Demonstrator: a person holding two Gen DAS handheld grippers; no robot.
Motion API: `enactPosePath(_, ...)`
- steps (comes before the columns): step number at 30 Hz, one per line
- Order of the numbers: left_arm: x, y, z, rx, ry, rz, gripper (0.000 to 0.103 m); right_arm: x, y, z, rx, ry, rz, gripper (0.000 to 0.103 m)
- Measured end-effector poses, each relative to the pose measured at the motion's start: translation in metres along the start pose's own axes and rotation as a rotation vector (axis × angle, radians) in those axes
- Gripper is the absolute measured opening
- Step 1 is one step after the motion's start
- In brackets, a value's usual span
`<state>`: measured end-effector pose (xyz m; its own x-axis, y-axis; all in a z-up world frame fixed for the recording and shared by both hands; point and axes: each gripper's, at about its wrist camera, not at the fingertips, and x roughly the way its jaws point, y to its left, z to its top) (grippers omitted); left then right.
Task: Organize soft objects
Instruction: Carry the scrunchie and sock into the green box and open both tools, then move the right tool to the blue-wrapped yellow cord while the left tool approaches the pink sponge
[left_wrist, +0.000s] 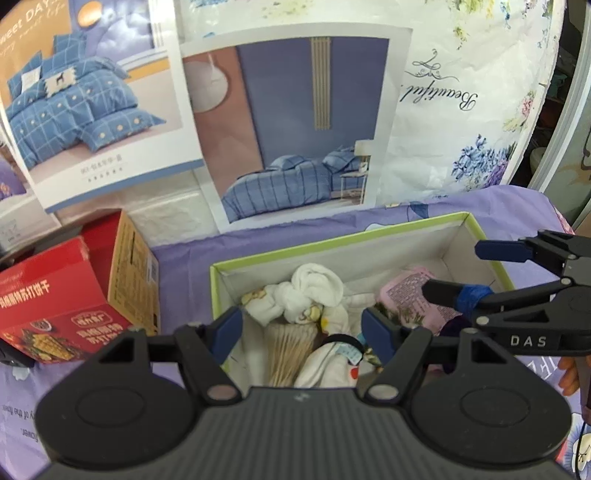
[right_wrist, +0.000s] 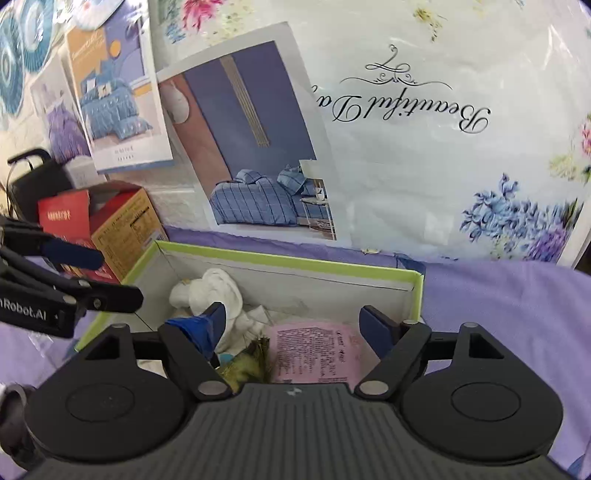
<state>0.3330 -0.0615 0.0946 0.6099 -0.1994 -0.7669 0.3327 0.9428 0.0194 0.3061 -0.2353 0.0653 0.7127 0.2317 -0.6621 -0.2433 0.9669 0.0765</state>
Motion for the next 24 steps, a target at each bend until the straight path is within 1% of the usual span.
enactPosePath(3,-0.004,0.003,-0.005,-0.007,0.001,0.004,0.074,0.001,0.001,-0.003,-0.019,0.035,-0.012,0.068)
enactPosePath(6,-0.016,0.004,-0.013,-0.007,-0.010,0.018,0.074,-0.014,0.000,-0.006,-0.009,0.011,-0.032,0.068)
enactPosePath(11,-0.048,-0.002,-0.031,-0.001,-0.042,0.018,0.075,-0.047,0.006,-0.007,-0.010,-0.016,-0.065,0.068)
enactPosePath(14,-0.071,-0.009,-0.045,0.006,-0.065,0.020,0.075,-0.070,0.015,-0.009,-0.020,-0.040,-0.084,0.068)
enactPosePath(19,-0.118,-0.021,-0.075,0.021,-0.130,0.014,0.076,-0.113,0.041,-0.018,-0.054,-0.094,-0.095,0.069)
enactPosePath(22,-0.147,-0.026,-0.094,0.025,-0.173,0.001,0.080,-0.136,0.058,-0.026,-0.070,-0.125,-0.093,0.069)
enactPosePath(24,-0.163,-0.027,-0.106,0.021,-0.195,-0.009,0.090,-0.150,0.070,-0.031,-0.083,-0.144,-0.098,0.069)
